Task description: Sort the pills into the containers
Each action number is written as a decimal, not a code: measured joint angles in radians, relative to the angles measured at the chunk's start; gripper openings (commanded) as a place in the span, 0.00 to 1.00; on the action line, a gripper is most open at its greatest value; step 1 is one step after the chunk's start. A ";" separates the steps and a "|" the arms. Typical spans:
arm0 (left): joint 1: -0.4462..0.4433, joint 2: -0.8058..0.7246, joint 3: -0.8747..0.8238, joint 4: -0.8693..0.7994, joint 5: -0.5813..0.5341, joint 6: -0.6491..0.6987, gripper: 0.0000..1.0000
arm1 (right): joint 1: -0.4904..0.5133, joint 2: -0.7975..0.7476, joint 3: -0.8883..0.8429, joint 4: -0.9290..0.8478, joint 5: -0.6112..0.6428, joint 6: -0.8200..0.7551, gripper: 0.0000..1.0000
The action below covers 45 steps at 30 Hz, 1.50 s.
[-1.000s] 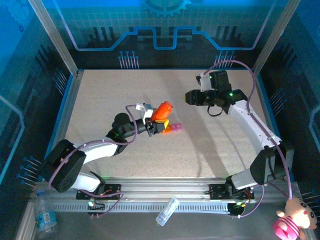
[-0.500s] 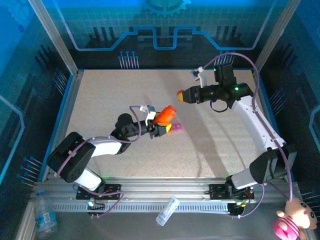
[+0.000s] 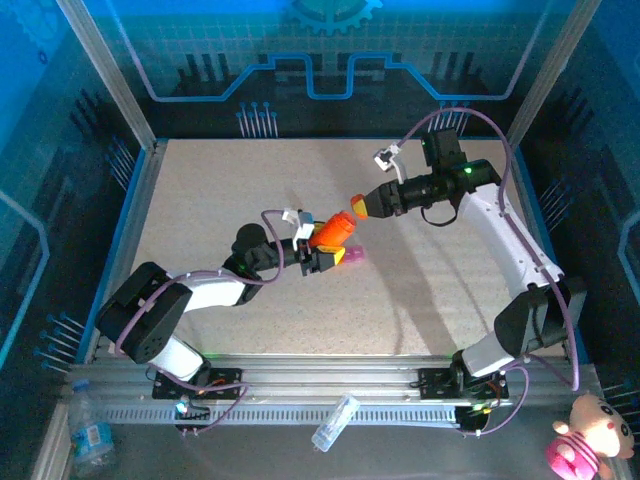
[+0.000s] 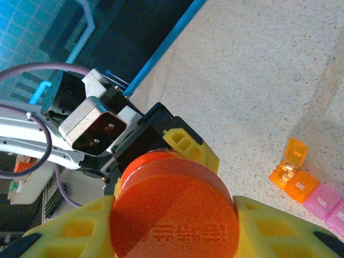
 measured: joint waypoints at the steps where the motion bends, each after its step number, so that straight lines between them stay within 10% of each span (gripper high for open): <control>1: 0.000 0.000 0.004 -0.006 0.002 0.004 0.00 | 0.000 0.000 0.000 -0.003 -0.003 -0.004 0.39; 45: 0.033 0.050 0.148 -0.218 0.150 0.090 0.00 | 0.001 0.047 -0.052 -0.043 -0.086 -0.148 0.35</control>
